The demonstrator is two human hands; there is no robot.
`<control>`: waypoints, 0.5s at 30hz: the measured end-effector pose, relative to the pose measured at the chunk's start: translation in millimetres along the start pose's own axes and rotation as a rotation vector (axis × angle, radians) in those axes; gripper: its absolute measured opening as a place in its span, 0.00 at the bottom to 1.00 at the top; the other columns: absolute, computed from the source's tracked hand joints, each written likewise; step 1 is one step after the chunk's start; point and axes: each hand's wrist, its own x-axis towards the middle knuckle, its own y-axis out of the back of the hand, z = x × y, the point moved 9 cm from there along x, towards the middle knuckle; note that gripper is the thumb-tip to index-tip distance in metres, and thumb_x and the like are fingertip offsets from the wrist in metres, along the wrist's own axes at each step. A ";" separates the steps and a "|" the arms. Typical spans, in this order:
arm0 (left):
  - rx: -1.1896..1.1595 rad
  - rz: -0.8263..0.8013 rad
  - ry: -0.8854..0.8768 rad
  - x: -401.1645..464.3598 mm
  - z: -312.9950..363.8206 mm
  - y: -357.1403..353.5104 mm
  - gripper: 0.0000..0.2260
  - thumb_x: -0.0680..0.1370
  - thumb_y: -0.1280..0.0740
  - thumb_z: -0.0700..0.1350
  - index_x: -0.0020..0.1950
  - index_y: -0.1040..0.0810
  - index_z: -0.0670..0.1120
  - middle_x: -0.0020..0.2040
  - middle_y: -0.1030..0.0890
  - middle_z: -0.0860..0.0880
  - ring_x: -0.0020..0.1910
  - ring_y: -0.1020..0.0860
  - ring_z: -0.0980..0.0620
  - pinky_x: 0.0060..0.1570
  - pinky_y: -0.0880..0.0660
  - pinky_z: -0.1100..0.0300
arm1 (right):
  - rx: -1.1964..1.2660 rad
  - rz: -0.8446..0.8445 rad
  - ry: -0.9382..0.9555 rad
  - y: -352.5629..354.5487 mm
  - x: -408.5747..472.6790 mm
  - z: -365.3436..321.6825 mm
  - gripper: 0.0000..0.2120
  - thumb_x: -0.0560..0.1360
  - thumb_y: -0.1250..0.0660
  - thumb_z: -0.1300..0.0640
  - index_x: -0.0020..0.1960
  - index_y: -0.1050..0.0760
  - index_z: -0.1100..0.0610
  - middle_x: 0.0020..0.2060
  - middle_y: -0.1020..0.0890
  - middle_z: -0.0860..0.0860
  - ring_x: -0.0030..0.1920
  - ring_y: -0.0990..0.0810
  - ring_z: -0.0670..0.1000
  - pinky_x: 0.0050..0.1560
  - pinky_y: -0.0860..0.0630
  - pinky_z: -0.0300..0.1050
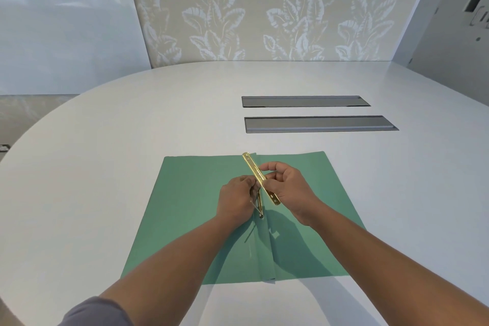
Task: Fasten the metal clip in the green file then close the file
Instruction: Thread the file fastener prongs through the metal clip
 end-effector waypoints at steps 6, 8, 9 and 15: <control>0.004 -0.038 0.021 1.4 -5.3 -4.8 0.09 0.82 0.40 0.46 0.55 0.20 0.52 0.58 0.18 0.54 0.58 0.23 0.48 0.57 0.26 0.50 | -0.025 0.029 0.043 4.5 -0.2 -2.0 0.13 0.75 0.32 0.66 0.54 0.17 0.51 0.34 0.20 0.53 0.28 0.29 0.43 0.28 0.31 0.34; 0.032 -0.054 0.022 2.1 -4.6 -6.9 0.09 0.82 0.40 0.46 0.55 0.20 0.51 0.57 0.19 0.54 0.58 0.23 0.47 0.56 0.26 0.49 | -0.039 0.046 0.032 6.7 -0.3 1.2 0.14 0.74 0.33 0.65 0.53 0.17 0.51 0.35 0.21 0.54 0.30 0.31 0.46 0.29 0.32 0.37; 0.045 -0.052 0.018 2.2 -3.9 -6.7 0.09 0.82 0.40 0.46 0.56 0.20 0.50 0.57 0.19 0.53 0.58 0.23 0.47 0.56 0.26 0.49 | -0.044 0.053 0.025 7.4 -0.1 3.2 0.14 0.74 0.33 0.65 0.53 0.17 0.51 0.35 0.22 0.54 0.30 0.32 0.46 0.29 0.32 0.39; 0.047 -0.025 0.007 0.2 -2.5 -3.7 0.12 0.83 0.41 0.48 0.55 0.19 0.47 0.56 0.18 0.50 0.56 0.23 0.45 0.52 0.26 0.50 | -0.060 0.062 0.009 6.3 0.8 9.8 0.14 0.74 0.33 0.65 0.52 0.17 0.50 0.33 0.23 0.53 0.28 0.33 0.45 0.29 0.33 0.40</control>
